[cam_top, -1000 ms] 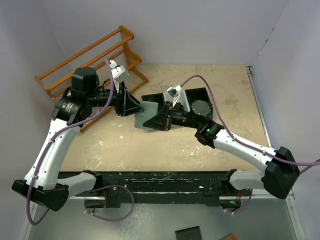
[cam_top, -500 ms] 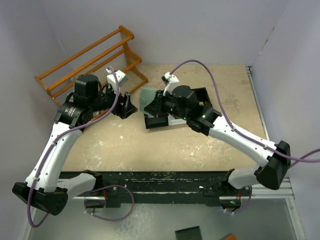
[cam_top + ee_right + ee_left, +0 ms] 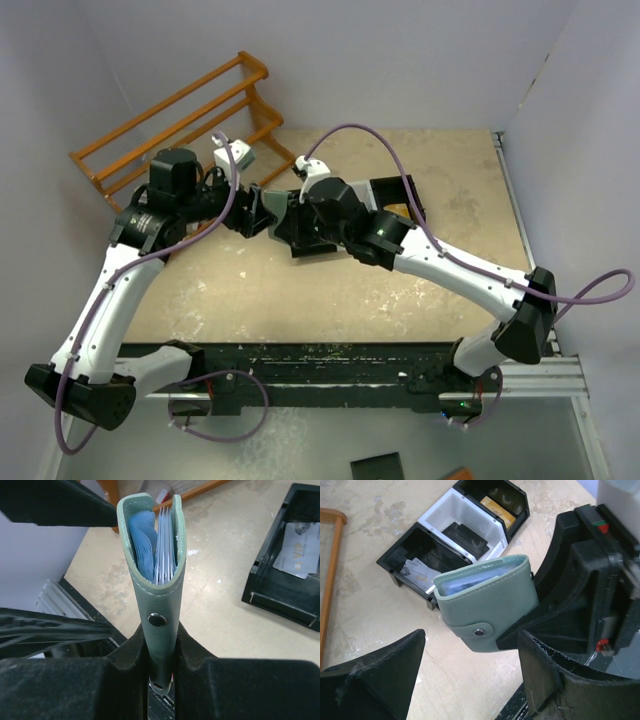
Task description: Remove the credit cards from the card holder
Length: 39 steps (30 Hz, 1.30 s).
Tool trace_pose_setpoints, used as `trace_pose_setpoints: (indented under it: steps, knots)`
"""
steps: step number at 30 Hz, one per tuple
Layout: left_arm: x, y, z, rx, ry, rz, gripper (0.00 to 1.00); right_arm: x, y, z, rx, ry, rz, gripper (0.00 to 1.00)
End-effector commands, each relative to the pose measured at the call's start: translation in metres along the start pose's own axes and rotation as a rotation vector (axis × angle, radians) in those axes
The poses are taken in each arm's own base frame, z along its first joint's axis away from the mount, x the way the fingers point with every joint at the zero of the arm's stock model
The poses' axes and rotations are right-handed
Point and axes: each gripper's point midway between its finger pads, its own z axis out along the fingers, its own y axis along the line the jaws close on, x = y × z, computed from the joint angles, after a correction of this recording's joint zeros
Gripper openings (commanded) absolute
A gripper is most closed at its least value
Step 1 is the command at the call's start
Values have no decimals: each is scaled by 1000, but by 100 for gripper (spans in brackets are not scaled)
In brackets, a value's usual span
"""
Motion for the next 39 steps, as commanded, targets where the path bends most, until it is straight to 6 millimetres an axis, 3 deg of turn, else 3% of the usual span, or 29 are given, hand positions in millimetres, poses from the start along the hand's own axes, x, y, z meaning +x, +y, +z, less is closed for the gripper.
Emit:
trace_pose_setpoints:
  steps: [1,5,9,17,24,31,35,39]
  knots:
    - [-2,-3,5,26,-11,-29,78,-41,31,-13,-71,-119,4,0]
    - [5,-3,8,35,5,-48,75,-42,41,-12,-96,-123,6,0]
    - [15,7,12,-13,32,-50,64,-44,48,-15,-115,-134,11,0]
    - [34,19,20,-48,91,-67,29,-49,55,-18,-123,-150,12,0]
    - [44,44,19,-178,128,-45,0,-52,63,-21,-148,-167,4,0]
    - [35,53,8,-254,91,-6,0,-48,53,-21,-115,-174,15,0]
    - [48,68,4,-337,129,-6,0,-38,49,-25,-104,-136,22,0]
    - [58,85,-1,-430,148,27,0,-41,52,-32,-128,-145,6,0]
